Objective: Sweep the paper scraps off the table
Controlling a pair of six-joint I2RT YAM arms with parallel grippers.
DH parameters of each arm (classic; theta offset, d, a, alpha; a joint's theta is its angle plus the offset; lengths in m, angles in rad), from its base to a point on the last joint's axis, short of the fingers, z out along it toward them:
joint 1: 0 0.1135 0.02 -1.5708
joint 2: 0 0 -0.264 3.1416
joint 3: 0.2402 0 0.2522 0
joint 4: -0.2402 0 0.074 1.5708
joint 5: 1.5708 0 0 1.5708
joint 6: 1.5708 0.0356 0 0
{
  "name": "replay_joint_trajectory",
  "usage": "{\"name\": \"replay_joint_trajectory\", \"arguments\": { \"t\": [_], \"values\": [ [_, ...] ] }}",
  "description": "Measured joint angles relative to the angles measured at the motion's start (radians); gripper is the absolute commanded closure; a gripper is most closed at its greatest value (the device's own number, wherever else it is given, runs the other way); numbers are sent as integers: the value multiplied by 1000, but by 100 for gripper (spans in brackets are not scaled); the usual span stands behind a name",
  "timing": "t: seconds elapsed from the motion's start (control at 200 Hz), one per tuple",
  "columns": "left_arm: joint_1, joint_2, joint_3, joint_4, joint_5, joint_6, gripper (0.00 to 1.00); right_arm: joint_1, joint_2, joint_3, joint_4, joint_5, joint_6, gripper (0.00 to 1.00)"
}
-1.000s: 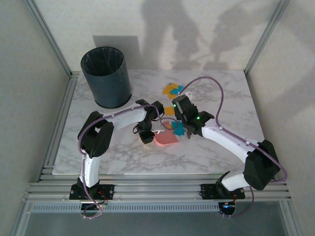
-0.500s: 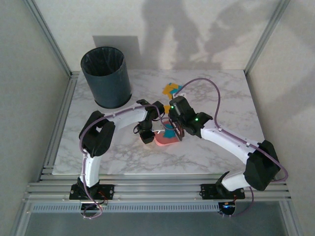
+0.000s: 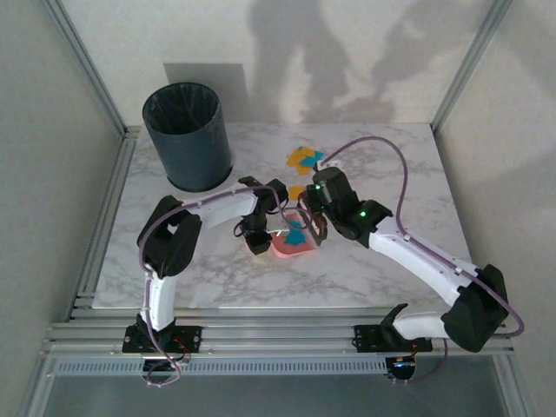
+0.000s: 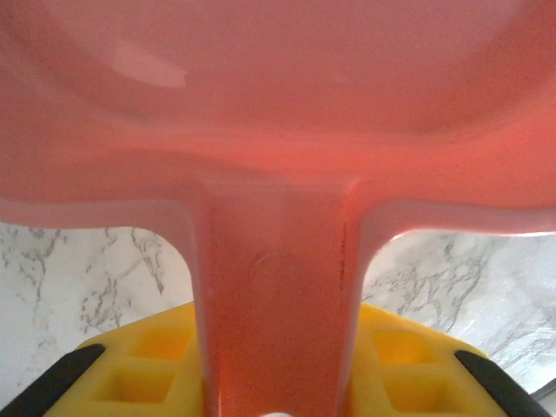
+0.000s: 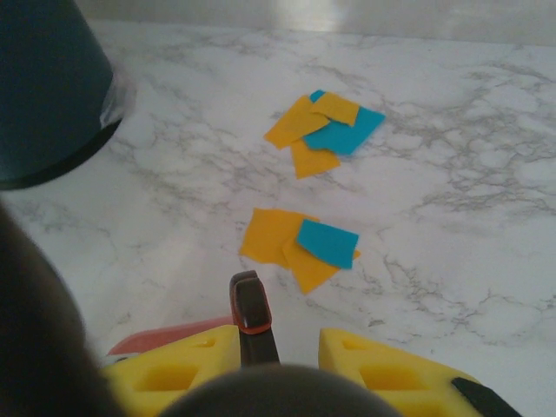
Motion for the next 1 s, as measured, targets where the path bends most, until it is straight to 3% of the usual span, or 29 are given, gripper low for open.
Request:
{"name": "replay_joint_trajectory", "arguments": {
  "t": [0.265,0.476,1.001],
  "values": [
    [72,-74,-73,8,0,-1,100,-137,-45,-29,8,-45,21,100],
    [129,-78,-77,12,-12,-9,100,-198,44,0,39,-26,-27,100],
    [141,-78,-76,12,-26,-23,100,-213,314,179,172,159,-208,100]
  ]
}}
